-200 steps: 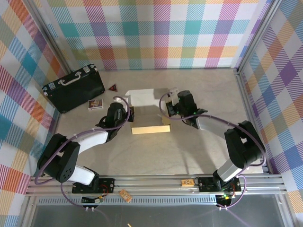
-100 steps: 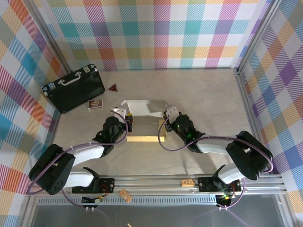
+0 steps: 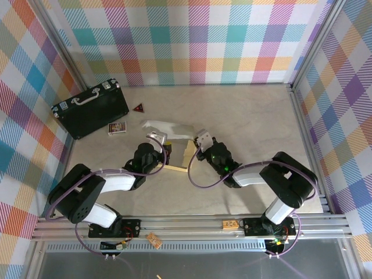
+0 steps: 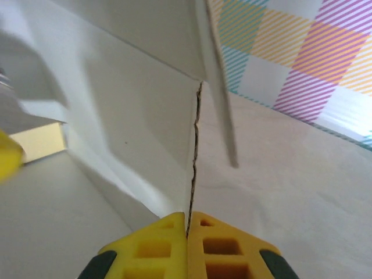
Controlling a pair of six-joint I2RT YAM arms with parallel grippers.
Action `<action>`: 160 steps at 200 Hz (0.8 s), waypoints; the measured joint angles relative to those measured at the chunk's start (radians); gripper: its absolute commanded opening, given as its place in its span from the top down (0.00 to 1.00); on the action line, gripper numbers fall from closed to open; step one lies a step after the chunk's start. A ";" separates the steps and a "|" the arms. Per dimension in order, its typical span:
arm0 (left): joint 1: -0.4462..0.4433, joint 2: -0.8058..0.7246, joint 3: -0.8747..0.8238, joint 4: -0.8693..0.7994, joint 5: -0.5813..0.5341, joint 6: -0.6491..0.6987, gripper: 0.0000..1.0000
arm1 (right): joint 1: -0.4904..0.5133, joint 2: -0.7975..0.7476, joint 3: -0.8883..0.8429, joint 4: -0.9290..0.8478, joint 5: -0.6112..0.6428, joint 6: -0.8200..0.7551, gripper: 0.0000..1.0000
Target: Fold the paper box
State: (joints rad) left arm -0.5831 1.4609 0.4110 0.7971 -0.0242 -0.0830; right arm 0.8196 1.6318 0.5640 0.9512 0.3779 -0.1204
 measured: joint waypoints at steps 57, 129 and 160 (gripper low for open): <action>0.000 -0.144 0.000 -0.144 0.016 0.023 0.66 | 0.024 -0.043 0.062 -0.148 0.053 -0.038 1.00; 0.237 -0.663 -0.050 -0.374 -0.003 -0.024 0.00 | -0.269 -0.045 0.163 -0.335 -0.352 -0.261 1.00; 0.322 -0.463 -0.058 -0.349 0.085 -0.056 0.00 | -0.306 -0.042 0.250 -0.437 -0.447 -0.301 1.00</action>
State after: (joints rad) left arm -0.2611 0.9981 0.3534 0.4480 0.0608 -0.1394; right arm 0.5133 1.5894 0.8139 0.5140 -0.0689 -0.4210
